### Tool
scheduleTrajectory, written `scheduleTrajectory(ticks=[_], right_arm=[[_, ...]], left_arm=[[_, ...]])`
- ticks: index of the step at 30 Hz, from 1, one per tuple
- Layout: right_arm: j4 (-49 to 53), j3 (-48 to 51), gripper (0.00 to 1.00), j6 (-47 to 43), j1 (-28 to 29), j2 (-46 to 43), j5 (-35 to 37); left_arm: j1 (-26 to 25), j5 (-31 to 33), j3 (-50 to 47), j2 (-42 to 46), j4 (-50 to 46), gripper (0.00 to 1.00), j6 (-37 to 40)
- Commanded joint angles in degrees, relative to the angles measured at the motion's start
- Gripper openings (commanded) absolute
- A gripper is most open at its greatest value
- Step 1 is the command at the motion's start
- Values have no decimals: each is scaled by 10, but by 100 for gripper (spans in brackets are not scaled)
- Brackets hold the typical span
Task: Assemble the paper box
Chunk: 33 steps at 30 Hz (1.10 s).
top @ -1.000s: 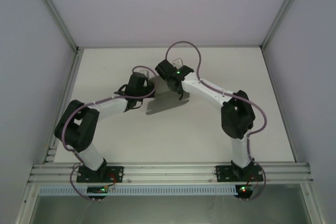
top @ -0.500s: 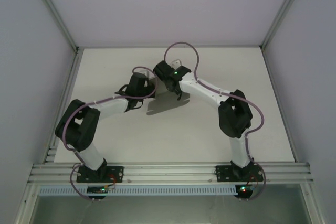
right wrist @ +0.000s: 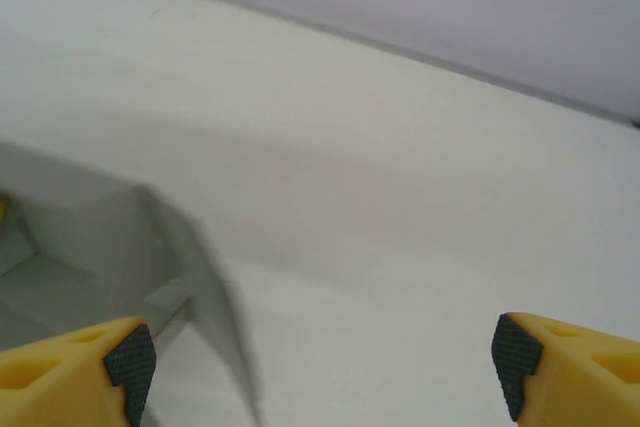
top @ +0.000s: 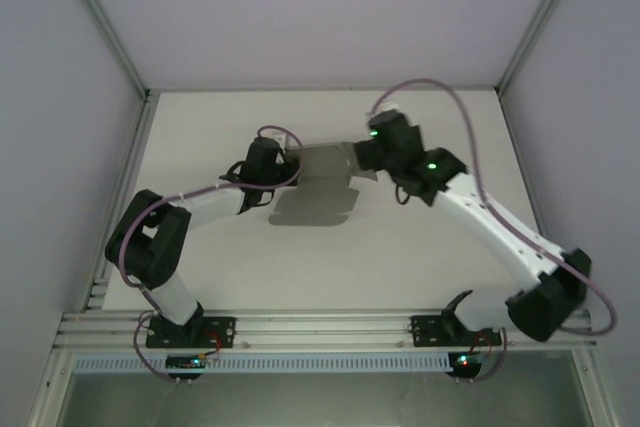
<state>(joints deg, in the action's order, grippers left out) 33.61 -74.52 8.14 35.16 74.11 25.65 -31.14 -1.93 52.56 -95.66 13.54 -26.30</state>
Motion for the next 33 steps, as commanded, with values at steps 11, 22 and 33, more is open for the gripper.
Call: scheduleTrajectory(ticks=[11, 22, 33], right_arm=[[-87, 113, 79, 2, -184, 39, -352], [-140, 111, 66, -58, -149, 83, -560], [-150, 49, 58, -60, -93, 176, -590]], left_arm=[[0, -11, 0, 24, 12, 0, 14], [-1, -3, 10, 15, -1, 0, 13], [0, -6, 11, 21, -2, 0, 13]])
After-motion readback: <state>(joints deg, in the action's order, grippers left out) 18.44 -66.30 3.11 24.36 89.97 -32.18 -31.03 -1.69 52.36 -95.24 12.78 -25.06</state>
